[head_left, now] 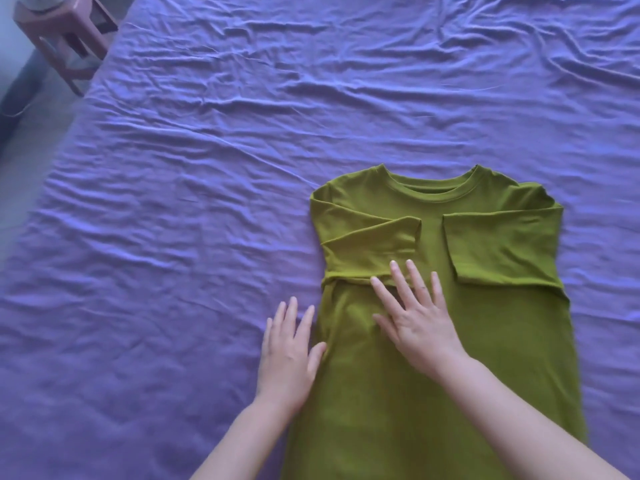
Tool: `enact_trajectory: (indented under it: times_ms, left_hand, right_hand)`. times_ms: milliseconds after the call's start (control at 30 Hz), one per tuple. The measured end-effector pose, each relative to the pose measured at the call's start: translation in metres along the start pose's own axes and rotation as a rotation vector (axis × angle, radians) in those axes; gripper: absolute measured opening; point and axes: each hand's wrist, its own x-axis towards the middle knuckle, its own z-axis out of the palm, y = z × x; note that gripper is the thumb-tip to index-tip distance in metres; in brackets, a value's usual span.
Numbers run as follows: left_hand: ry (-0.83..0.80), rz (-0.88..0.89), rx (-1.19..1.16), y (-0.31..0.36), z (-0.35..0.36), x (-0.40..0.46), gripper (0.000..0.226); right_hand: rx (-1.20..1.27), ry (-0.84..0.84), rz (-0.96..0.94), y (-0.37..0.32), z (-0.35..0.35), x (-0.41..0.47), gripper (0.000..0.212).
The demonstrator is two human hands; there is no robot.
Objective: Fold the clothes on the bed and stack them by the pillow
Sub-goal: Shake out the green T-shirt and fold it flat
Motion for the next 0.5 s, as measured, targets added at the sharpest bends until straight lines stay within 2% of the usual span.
enact_trajectory:
  times_ms: [100,133,333,400,500]
  left_hand:
    - [-0.069,0.025,0.093,0.004,0.005,-0.042,0.07]
    - [-0.045,0.049,0.126,0.005,0.008,-0.054,0.073]
    - [-0.095,0.034,0.126,0.016,0.016,-0.089,0.08]
    - [-0.058,-0.052,-0.003,0.022,0.016,-0.089,0.071]
    - [0.043,-0.36,-0.421,0.035,0.009,-0.08,0.061]
  right_hand:
    - [0.005,-0.043,-0.057,-0.005,0.021,-0.056,0.056]
    - [0.003,-0.076,-0.046,-0.004,0.028,-0.077,0.055]
    - [0.076,-0.176,0.151,0.015,0.033,-0.157,0.065]
    - [0.097,-0.196,0.201,0.022,0.03,-0.168,0.068]
    - [0.141,-0.134,0.348,0.042,0.033,-0.18,0.083]
